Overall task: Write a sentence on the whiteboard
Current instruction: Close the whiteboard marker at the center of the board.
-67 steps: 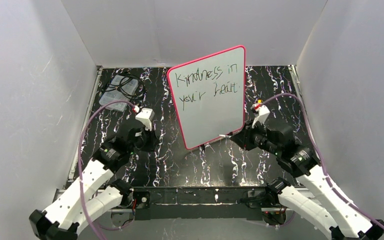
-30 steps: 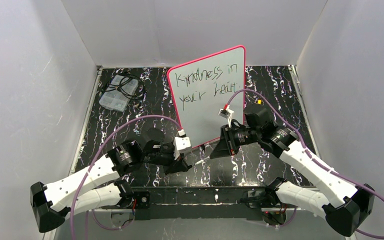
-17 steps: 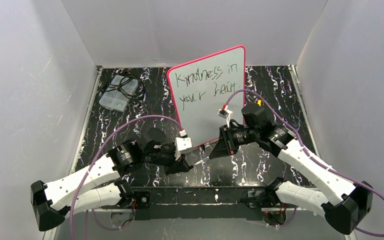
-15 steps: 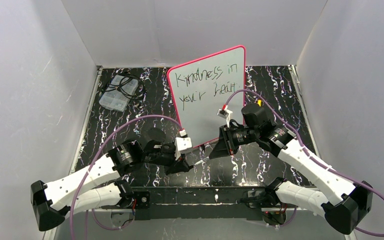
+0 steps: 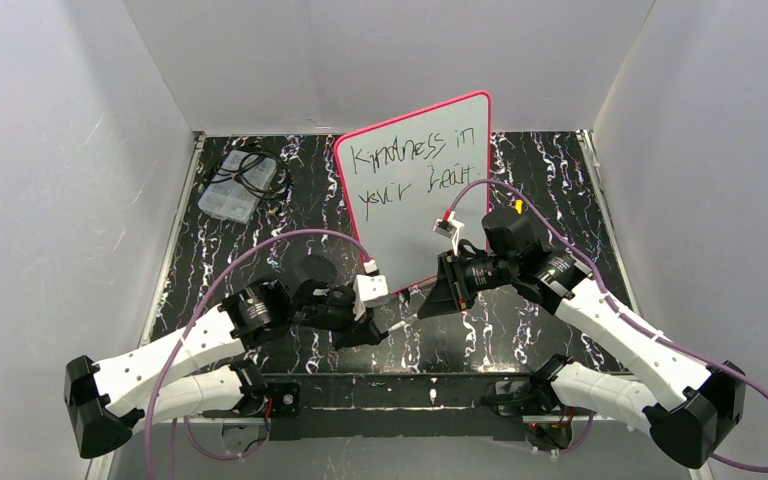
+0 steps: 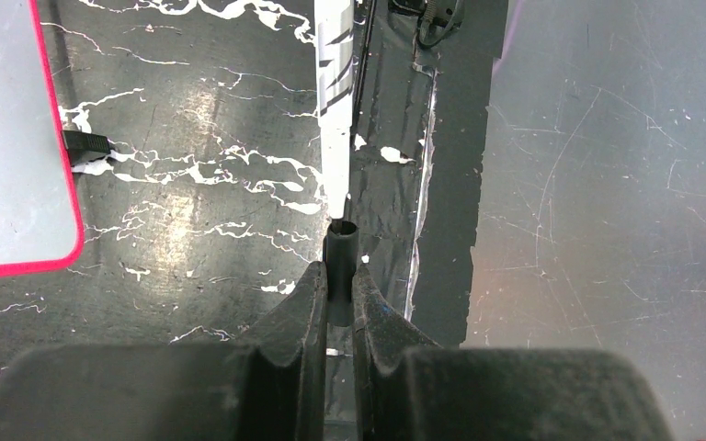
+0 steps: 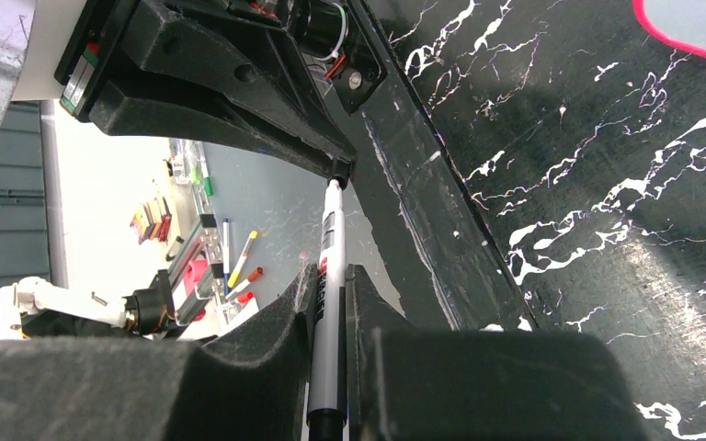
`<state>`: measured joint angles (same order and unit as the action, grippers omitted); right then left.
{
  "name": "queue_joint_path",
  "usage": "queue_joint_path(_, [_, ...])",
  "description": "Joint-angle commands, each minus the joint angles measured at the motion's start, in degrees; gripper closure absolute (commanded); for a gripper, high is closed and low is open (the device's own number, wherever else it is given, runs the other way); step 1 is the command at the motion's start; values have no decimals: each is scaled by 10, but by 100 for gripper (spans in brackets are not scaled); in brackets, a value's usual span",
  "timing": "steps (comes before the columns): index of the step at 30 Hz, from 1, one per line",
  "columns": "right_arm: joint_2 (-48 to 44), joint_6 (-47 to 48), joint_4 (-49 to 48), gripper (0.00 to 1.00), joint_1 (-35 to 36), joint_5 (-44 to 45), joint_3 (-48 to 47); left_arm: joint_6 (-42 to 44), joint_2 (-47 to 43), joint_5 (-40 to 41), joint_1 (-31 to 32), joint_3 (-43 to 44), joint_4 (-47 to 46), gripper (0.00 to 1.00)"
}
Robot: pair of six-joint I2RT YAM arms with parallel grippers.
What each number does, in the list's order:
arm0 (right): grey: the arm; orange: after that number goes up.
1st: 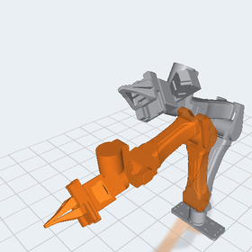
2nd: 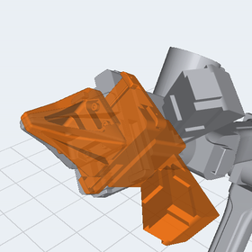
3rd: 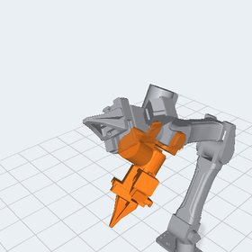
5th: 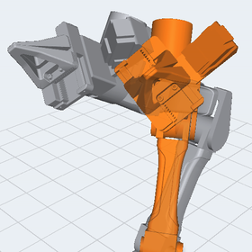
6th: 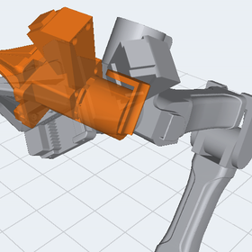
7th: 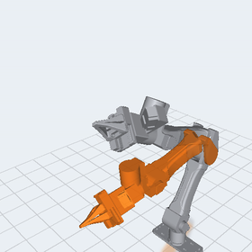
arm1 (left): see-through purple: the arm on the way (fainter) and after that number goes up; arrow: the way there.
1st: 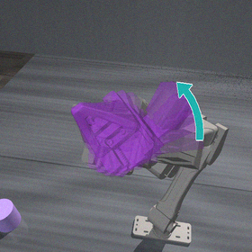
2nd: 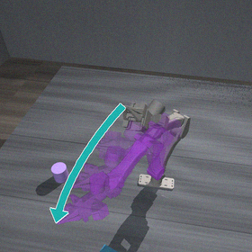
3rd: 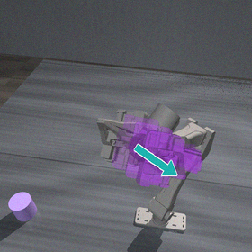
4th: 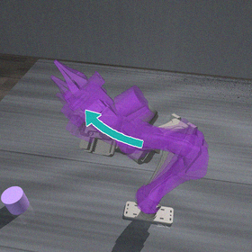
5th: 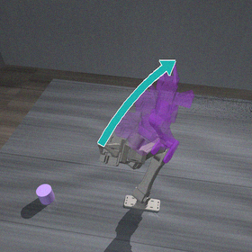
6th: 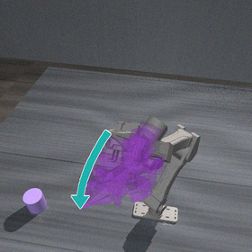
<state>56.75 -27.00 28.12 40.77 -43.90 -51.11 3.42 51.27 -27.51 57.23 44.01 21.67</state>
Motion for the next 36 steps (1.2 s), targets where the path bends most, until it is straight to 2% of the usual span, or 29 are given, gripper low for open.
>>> queue_joint_path(1, [4,5,-19,99,4,-7,0,4,-5,-11,4,24,-9,100])
queue_joint_path(36, [3,5,-18,99,5,7,8,-10,-2,2,5,22,-25,100])
